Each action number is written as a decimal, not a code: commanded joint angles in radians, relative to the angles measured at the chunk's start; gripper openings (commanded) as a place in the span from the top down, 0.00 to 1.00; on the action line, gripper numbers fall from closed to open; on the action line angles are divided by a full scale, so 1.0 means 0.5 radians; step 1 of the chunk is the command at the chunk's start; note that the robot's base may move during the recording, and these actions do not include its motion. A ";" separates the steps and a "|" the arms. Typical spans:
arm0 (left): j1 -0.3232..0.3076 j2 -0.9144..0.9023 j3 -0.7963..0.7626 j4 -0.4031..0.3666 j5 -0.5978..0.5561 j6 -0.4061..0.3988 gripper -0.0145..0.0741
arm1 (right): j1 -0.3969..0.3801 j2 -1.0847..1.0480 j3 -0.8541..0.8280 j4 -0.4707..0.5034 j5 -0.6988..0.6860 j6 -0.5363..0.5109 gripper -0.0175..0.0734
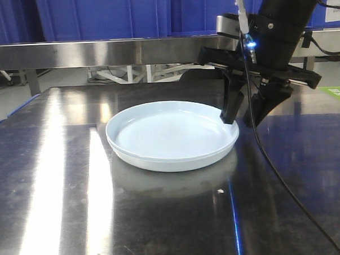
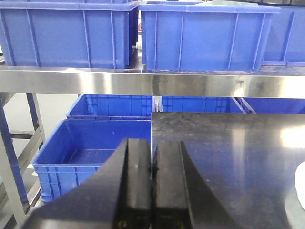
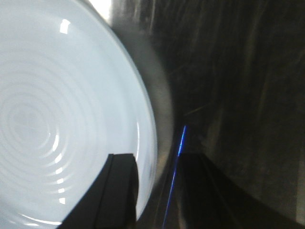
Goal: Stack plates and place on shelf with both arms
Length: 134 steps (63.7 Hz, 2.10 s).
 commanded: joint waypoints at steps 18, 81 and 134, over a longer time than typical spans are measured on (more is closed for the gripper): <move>0.002 0.010 -0.059 -0.005 -0.165 -0.004 0.75 | 0.049 -0.092 -0.005 0.029 -0.175 0.023 0.42; 0.002 0.010 -0.059 -0.005 -0.165 -0.004 0.75 | 0.059 -0.014 -0.008 0.050 -0.167 0.113 0.69; 0.002 0.010 -0.059 -0.005 -0.165 -0.004 0.75 | -0.180 -1.155 0.998 -0.085 -1.408 -0.222 0.76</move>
